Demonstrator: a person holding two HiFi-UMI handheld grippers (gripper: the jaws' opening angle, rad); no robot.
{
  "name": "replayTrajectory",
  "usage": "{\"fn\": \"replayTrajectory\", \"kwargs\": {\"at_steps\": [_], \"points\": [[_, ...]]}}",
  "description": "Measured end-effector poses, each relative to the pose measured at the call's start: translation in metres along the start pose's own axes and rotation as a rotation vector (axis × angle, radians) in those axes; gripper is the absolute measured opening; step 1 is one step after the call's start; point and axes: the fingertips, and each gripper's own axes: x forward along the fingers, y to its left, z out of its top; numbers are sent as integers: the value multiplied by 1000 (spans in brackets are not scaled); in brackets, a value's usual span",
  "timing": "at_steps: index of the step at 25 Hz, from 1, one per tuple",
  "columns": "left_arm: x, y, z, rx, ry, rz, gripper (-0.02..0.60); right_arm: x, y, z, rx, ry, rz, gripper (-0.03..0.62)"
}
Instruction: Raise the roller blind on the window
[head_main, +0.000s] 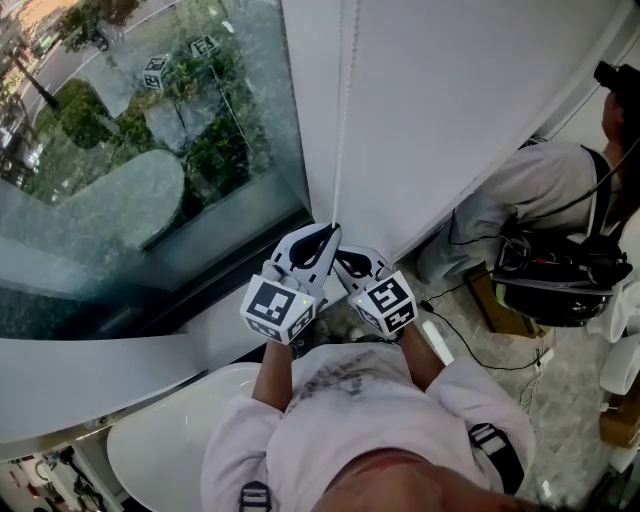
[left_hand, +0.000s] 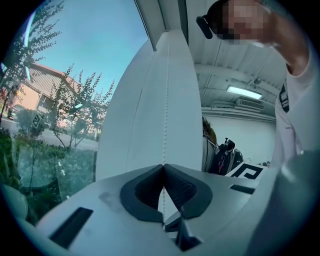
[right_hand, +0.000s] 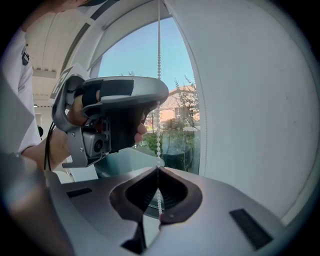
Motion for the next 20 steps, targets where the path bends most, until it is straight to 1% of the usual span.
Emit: {"fn": "replayTrajectory", "kwargs": {"at_steps": [2,7,13,16,17,19,20], "points": [[-1,0,2,0,-8,6,9,-1,0,2,-17,-4,-6,61],[-5,3,7,3,-29,34,9,0,4,-3,-97,6,-34,63],[-9,6,6,9,-35,48,14,-2,6,-3,-141,-6,-63,64],[-13,8,6,8,-42,58,43,-7,1,3,-165,-22,-92,66],[-14,8,6,8,-46,63,49,-8,0,5,-168,-25,-97,73],[-18,10,5,9,-56,77,57,-12,-2,7,-168,-32,-100,122],[-21,11,5,9,-62,86,57,-14,-3,9,-167,-39,-104,126]]}}
